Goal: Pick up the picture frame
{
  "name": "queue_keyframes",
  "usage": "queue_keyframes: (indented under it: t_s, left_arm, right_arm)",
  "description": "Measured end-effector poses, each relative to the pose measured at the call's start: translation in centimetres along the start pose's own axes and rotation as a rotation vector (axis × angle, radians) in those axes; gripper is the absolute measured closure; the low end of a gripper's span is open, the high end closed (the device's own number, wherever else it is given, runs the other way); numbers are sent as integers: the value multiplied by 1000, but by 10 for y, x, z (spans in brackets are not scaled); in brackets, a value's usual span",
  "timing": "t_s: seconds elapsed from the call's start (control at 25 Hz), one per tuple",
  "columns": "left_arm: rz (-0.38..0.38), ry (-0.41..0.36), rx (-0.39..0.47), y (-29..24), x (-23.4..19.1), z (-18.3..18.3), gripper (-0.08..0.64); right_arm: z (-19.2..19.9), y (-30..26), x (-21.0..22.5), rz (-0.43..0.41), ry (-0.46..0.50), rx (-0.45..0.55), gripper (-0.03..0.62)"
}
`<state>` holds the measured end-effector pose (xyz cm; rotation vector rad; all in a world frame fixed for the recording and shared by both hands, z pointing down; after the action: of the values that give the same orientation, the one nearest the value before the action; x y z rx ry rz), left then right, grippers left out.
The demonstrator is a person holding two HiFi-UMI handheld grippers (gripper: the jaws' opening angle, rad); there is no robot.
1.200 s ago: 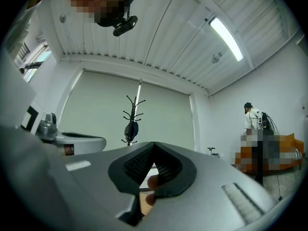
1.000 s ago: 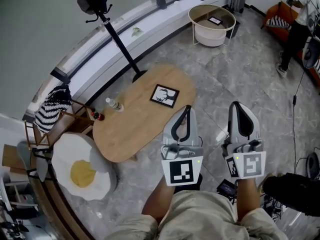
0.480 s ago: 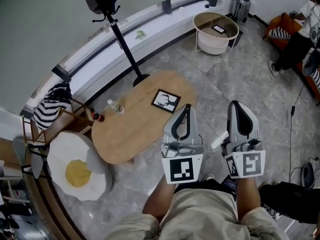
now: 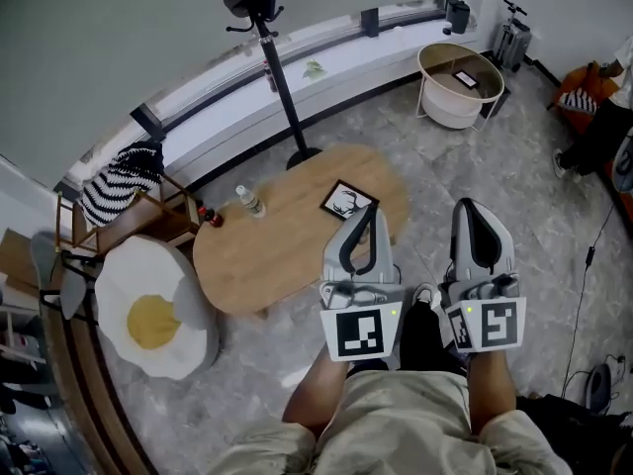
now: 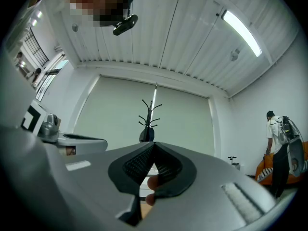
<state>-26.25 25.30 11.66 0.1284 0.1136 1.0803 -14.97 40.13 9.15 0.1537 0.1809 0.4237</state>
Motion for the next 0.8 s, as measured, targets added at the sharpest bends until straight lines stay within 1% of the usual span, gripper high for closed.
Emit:
queue_keyframes:
  t_s: [0.2,0.36,0.68,0.8]
  left_arm:
    - [-56,-27,10,-15,-7,-3,555]
    - [-103,-55,9,-41,-11,1,555]
    - [-170,-97,-25,-125,9,16,555]
    - [-207,-111,-35,-160,18,17,555]
  right_arm:
    - [4,-29,8,-58,-23,32,591]
    - [16,-61,24,-109,-49,51,591]
    - [44,-127,95,-173,-121,52,591]
    - [50,-154,126,-207,-130,57,591]
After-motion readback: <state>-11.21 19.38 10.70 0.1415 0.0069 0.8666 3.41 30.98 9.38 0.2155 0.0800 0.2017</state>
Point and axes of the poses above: the fingertips, and each gripper's own axes: y backward along the fingers, x to its right, z out of its underside, the point moved 10 cm from there along y, backward along the fingers, and after that the axes turned 7 degrees about -z, right-handed, at the moved point
